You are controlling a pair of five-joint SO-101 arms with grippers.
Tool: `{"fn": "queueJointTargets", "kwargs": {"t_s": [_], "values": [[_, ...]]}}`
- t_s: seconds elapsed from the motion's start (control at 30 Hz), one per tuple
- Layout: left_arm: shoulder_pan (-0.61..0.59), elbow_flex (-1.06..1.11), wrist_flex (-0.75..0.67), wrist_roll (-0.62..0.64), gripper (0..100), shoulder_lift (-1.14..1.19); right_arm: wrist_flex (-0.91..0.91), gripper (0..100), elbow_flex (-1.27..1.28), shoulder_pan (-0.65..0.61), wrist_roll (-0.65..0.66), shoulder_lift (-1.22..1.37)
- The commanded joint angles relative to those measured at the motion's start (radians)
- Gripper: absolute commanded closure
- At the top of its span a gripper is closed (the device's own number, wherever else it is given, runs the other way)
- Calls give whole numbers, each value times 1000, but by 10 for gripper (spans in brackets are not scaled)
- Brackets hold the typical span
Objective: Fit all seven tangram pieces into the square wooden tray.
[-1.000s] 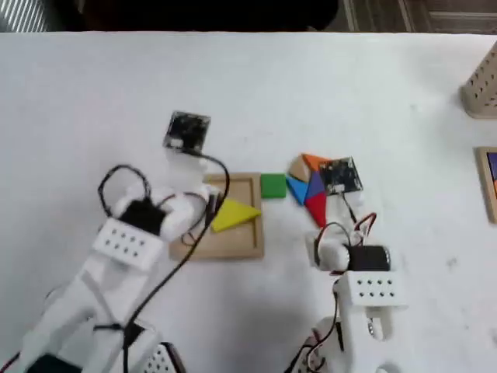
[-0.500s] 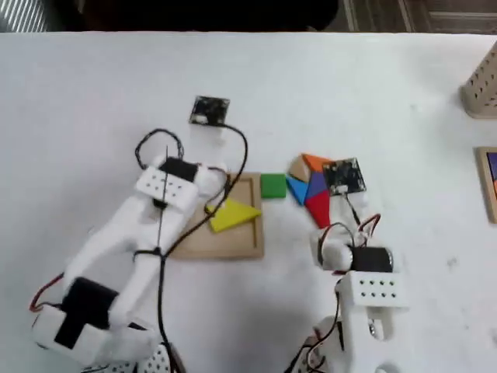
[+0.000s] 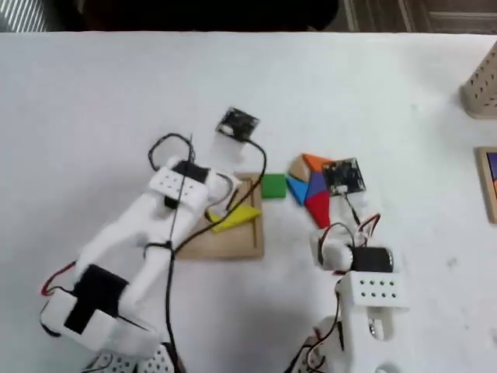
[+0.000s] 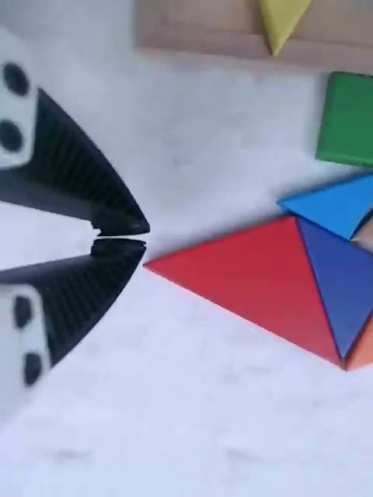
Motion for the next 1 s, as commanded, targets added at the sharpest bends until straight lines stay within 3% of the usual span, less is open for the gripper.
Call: {"fn": "queueJointTargets", "kwargs": {"t_s": [0.0,0.33,0.53,0.83,0.97], "values": [[38,-61,-28,63,977,-13,-19,981,-3,7,12,-8],[54,-92,-158,460,977,90,-19,981,-3,10,18,-12],[77,-117,-75,466,977,200,-19,981,-3,12,20,-15],[2,-118,-9,462,977,64,-19,981,-3,12,20,-15],[-19,-118,135,253,978,-24,-19,981,-3,12,20,-15]]}}
